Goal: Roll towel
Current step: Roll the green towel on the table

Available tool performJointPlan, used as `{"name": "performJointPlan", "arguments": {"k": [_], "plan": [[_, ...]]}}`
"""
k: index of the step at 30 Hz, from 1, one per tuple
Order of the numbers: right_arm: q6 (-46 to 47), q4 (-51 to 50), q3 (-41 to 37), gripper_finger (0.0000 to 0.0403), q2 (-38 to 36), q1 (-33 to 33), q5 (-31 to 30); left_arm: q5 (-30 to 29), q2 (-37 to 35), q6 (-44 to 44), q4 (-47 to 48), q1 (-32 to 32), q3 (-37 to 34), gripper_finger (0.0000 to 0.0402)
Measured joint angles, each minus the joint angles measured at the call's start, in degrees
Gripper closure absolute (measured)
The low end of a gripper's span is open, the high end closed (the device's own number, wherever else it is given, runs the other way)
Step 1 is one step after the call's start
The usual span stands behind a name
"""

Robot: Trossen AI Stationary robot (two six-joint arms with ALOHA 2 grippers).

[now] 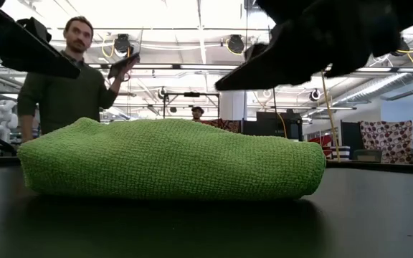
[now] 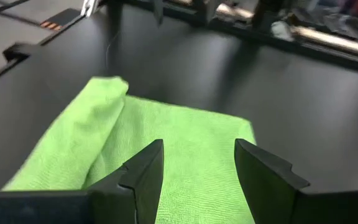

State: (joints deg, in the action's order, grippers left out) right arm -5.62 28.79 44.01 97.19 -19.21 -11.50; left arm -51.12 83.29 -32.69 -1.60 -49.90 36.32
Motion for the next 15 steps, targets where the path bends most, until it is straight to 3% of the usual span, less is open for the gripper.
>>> {"name": "performJointPlan", "arguments": {"k": [11, 15], "plan": [[-3.9, 5.4, 3.9, 0.0216, 8.1, 5.4, 12.7, -0.2, 0.0, 0.0, -1.0, 3.1, 0.0, 0.0155], [-3.8, 5.2, 4.9, 0.0216, 9.9, 5.5, 13.4, -0.2, 0.0, 0.0, -1.0, 3.7, 0.0, 0.0155]]}}
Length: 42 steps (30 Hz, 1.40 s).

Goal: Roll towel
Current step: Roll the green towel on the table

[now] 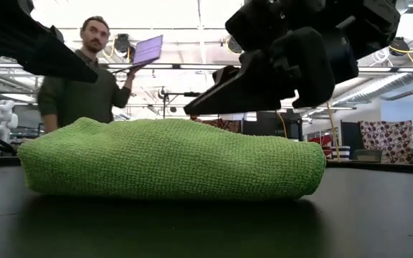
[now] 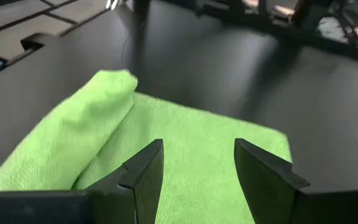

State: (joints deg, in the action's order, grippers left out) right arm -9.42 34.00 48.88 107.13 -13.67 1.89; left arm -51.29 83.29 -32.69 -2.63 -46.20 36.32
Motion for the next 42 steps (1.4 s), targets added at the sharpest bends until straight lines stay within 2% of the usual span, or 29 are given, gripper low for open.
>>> {"name": "performJointPlan", "arguments": {"k": [14, 21, 30, 42], "plan": [[2.2, -2.6, 0.3, 0.0216, 0.6, -0.1, 1.5, 0.2, 0.0, 0.0, -1.2, 0.7, 0.0, 0.0155], [1.9, -7.6, 0.3, 0.0216, 0.6, -0.1, 1.5, 0.3, 0.0, 0.0, -3.5, 1.6, 0.0, 0.0155], [2.2, -7.6, 0.3, 0.0216, 0.8, 0.0, 1.5, 0.5, 0.0, 0.0, -4.0, 1.6, 0.1, 0.0155], [2.9, -6.5, 2.4, 0.0216, 8.1, 0.4, 2.2, 0.5, 0.0, 0.6, -4.4, 1.7, 0.1, 0.0155]]}}
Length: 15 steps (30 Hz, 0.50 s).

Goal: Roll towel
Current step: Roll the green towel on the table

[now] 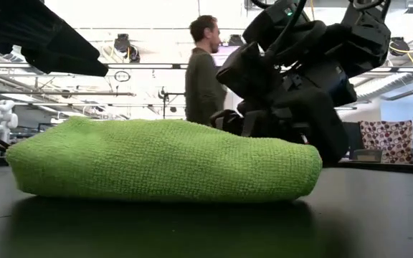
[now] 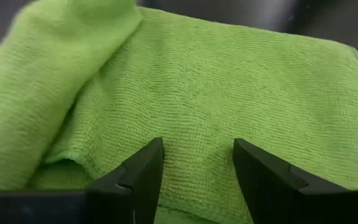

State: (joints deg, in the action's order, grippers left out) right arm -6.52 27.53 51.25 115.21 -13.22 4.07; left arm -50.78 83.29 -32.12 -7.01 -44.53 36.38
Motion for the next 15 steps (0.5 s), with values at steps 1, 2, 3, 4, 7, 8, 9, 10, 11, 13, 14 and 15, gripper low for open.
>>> {"name": "performJointPlan", "arguments": {"k": [1, 2, 3, 4, 7, 8, 9, 10, 11, 13, 14, 15], "plan": [[0.0, -0.5, 0.0, 0.0216, 0.0, 0.2, -0.6, 0.0, 0.0, 0.0, 0.0, 0.0, 0.0, 0.0155], [0.0, -1.0, 0.0, 0.0216, -0.1, 0.5, -0.8, 0.0, 0.0, 0.0, 0.0, 0.0, 0.0, 0.0155], [0.0, -2.1, 0.0, 0.0216, -0.5, 0.9, -1.4, 0.0, 0.0, 0.0, 0.0, 0.0, 0.0, 0.0155], [0.0, -3.5, 0.1, 0.0216, -1.0, 1.2, -2.3, 0.0, 0.0, 0.0, 0.0, 0.0, 0.0, 0.0155], [-0.2, -7.2, 0.0, 0.0216, -2.5, 2.9, -4.5, 0.0, 0.0, 0.5, 0.0, 0.0, 0.0, 0.0155], [-0.4, -8.7, 0.0, 0.0216, -3.1, 3.5, -5.1, 0.1, 0.0, 1.0, -0.2, 0.0, 0.0, 0.0155], [-0.6, -10.3, 0.0, 0.0216, -3.8, 4.1, -5.3, 0.2, 0.0, 1.2, -0.3, 0.1, 0.0, 0.0155], [-0.9, -11.7, 0.0, 0.0216, -4.2, 4.8, -5.3, 0.3, 0.0, 1.3, -0.2, 0.2, 0.0, 0.0155], [-1.0, -12.7, 0.0, 0.0216, -4.6, 5.5, -5.3, 0.4, 0.0, 1.5, -0.2, 0.3, 0.0, 0.0155], [-1.4, -15.2, 0.0, 0.0216, -5.4, 6.8, -5.4, 0.9, 0.0, 1.5, -0.1, 0.8, 0.0, 0.0155], [-1.5, -16.3, 0.0, 0.0216, -5.7, 7.4, -5.4, 1.3, 0.0, 1.5, 0.0, 1.1, 0.0, 0.0155], [-1.5, -17.1, 0.0, 0.0216, -6.0, 7.9, -5.3, 1.9, 0.0, 1.6, 0.1, 1.4, 0.0, 0.0155]]}}
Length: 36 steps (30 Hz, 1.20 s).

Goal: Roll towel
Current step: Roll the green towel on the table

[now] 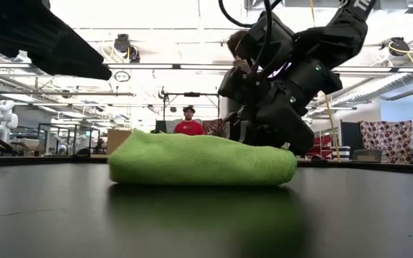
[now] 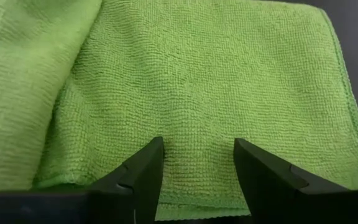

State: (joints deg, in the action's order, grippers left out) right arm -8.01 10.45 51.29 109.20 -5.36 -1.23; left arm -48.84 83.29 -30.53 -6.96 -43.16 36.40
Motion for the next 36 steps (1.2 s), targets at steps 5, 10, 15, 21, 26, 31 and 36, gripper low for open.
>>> {"name": "performJointPlan", "arguments": {"k": [5, 10, 15, 21, 26, 31, 36], "plan": [[-0.3, -2.7, -0.2, 0.0216, -2.6, 1.2, -0.4, 3.0, 0.0, 2.8, 0.0, 1.2, 0.0, 0.0155], [-0.4, -4.1, -0.3, 0.0216, -8.0, 1.2, -0.6, 6.3, 0.0, 6.1, -0.4, 3.4, 0.0, 0.0155], [-1.9, -7.4, -0.2, 0.0216, -11.8, -1.3, -0.4, 12.8, 0.0, 8.9, -0.4, 6.3, 0.0, 0.0155], [-3.8, -8.1, -0.2, 0.0216, -13.0, -7.2, -0.5, 18.3, 1.6, 17.5, -7.0, 10.2, 0.1, 0.0155], [-3.0, -9.4, -0.2, 0.0216, -13.0, -13.3, -5.3, 26.5, 7.1, 22.2, -13.8, 15.0, 0.3, 0.0155], [-2.3, -8.7, -0.2, 0.0216, -13.0, -18.6, -11.8, 31.1, 12.7, 21.9, -13.9, 19.5, 2.6, 0.0155], [-2.5, -9.1, -0.2, 0.0216, -12.8, -19.2, -19.4, 40.2, 15.4, 18.2, -13.9, 23.6, 4.9, 0.0155]]}}
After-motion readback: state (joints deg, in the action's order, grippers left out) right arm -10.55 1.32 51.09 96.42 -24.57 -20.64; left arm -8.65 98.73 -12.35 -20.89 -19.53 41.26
